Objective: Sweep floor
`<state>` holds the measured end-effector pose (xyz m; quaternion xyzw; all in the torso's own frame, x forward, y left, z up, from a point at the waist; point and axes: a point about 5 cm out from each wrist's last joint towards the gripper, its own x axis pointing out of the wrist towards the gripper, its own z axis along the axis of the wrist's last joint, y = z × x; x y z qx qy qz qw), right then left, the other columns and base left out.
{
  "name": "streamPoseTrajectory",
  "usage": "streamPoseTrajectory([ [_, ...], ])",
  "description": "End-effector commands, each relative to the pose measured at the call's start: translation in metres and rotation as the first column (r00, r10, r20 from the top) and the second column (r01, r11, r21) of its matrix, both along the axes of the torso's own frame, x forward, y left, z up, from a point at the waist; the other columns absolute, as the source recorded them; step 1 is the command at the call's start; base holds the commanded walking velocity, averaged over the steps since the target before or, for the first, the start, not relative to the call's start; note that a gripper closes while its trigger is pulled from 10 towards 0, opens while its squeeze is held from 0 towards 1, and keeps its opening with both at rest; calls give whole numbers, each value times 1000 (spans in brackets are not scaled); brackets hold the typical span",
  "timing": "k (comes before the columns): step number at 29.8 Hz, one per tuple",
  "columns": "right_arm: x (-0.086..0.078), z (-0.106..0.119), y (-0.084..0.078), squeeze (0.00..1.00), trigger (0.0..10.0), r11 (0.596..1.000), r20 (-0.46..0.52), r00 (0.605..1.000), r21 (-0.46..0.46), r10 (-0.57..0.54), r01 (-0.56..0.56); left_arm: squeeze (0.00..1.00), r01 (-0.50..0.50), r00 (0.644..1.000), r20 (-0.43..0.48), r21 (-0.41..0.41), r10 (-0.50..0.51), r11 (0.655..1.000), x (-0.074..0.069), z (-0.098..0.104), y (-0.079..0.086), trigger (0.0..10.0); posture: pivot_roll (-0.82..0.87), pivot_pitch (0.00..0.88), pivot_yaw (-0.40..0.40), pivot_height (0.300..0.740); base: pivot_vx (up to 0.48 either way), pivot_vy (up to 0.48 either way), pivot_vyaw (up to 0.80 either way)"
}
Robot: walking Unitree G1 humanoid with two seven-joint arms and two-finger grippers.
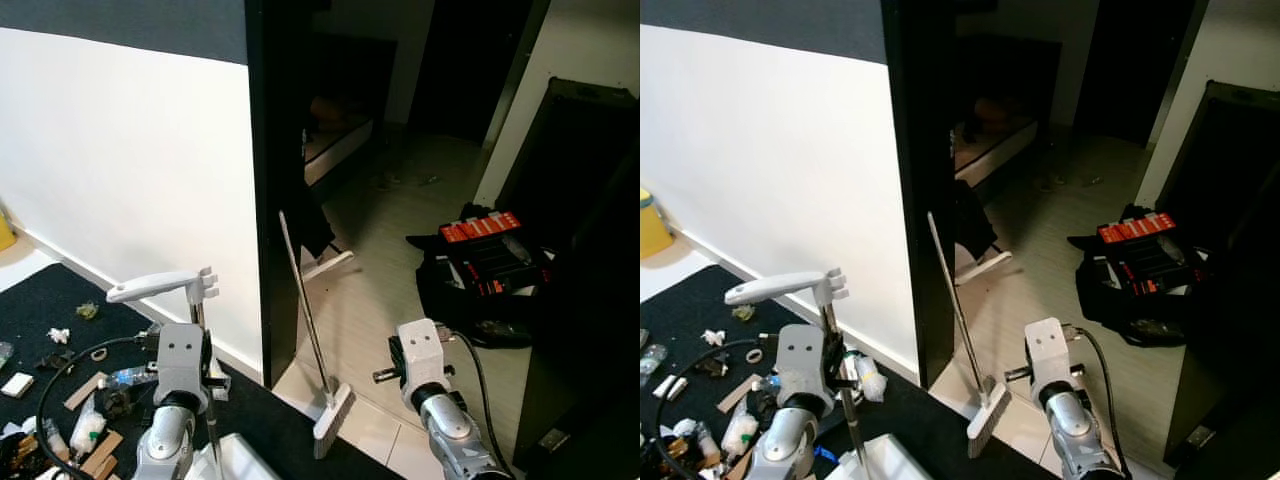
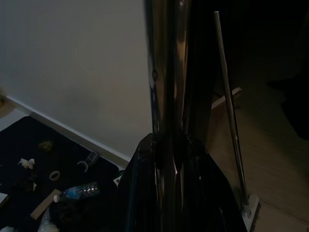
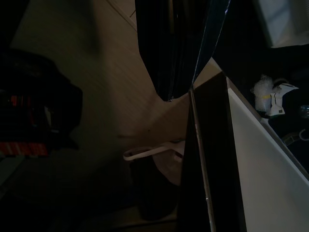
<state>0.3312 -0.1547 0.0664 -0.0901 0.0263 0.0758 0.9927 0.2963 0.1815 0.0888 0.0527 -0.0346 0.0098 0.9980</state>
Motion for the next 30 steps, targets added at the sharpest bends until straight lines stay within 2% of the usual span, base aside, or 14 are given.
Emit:
streamPoseTrajectory([
  [1, -4, -7, -2, 0, 10000, 1000, -27, 1000, 0, -7, 7, 0, -3, 999, 46, 15, 2, 1000, 1, 8, 2, 10000, -6, 76, -17, 740, 0, 0, 0],
  [13, -4, -7, -2, 0, 10000, 1000, -27, 1000, 1, -6, 6, 0, -11, 999, 51, 22, 10, 1000, 1, 8, 2, 10000, -4, 77, -17, 740, 0, 0, 0],
  [30, -4, -6, -1, 0, 10000, 1000, -26, 1000, 2, -5, 5, 0, -17, 998, 63, 24, 15, 1000, 1, 10, 2, 10000, -2, 76, -18, 740, 473, 0, 0],
])
